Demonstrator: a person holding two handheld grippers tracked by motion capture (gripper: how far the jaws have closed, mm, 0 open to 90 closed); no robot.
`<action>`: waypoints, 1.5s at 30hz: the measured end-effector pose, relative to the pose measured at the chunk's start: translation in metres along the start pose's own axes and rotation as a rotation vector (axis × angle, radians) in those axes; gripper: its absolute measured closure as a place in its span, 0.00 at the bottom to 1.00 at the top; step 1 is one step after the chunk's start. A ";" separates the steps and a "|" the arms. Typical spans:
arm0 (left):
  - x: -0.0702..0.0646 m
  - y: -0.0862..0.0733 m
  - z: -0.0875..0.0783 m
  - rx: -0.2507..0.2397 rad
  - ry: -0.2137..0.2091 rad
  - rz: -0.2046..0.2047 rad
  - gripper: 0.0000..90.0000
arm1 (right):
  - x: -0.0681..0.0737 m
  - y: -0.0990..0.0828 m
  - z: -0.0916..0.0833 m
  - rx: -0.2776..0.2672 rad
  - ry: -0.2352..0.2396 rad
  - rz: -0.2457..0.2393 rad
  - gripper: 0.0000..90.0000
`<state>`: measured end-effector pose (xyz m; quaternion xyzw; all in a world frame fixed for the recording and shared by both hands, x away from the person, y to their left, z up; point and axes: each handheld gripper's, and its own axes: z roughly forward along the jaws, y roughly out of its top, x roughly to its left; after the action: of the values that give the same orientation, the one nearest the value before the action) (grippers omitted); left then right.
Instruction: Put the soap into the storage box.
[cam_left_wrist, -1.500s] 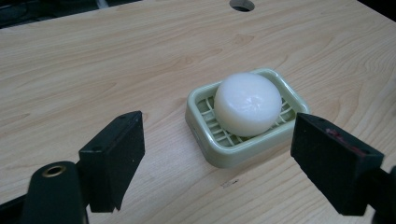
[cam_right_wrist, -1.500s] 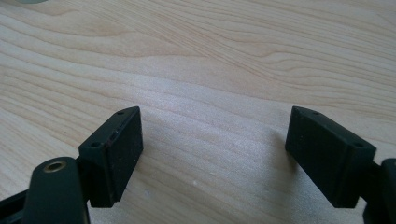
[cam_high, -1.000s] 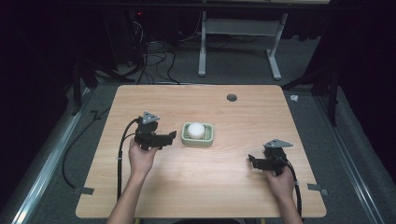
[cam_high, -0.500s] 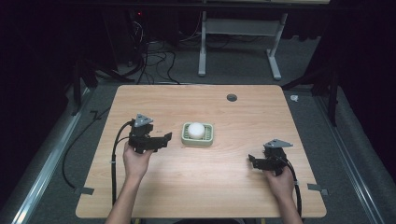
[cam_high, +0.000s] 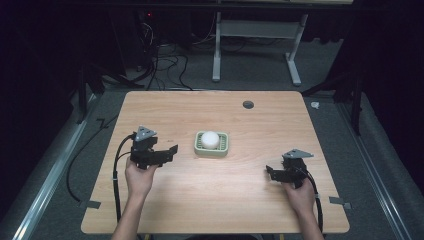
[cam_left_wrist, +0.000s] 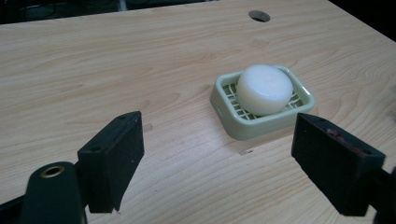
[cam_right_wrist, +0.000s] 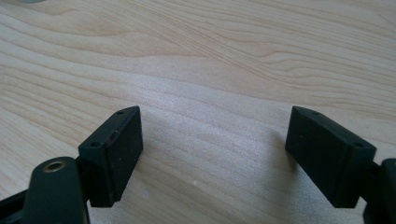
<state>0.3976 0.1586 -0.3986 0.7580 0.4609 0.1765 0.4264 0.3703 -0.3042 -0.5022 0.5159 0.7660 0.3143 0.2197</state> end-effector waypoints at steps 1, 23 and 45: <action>0.000 -0.001 -0.001 -0.003 0.003 -0.003 0.20 | 0.000 0.000 0.000 -0.001 0.000 -0.002 0.22; 0.009 -0.023 -0.015 0.000 -0.024 -0.056 0.20 | 0.000 0.000 0.000 0.000 -0.001 0.000 0.22; 0.008 -0.043 -0.011 0.028 -0.009 -0.071 0.20 | 0.000 0.000 0.000 0.000 -0.001 0.001 0.22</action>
<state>0.3709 0.1799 -0.4278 0.7478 0.4880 0.1515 0.4238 0.3704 -0.3040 -0.5022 0.5163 0.7658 0.3140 0.2199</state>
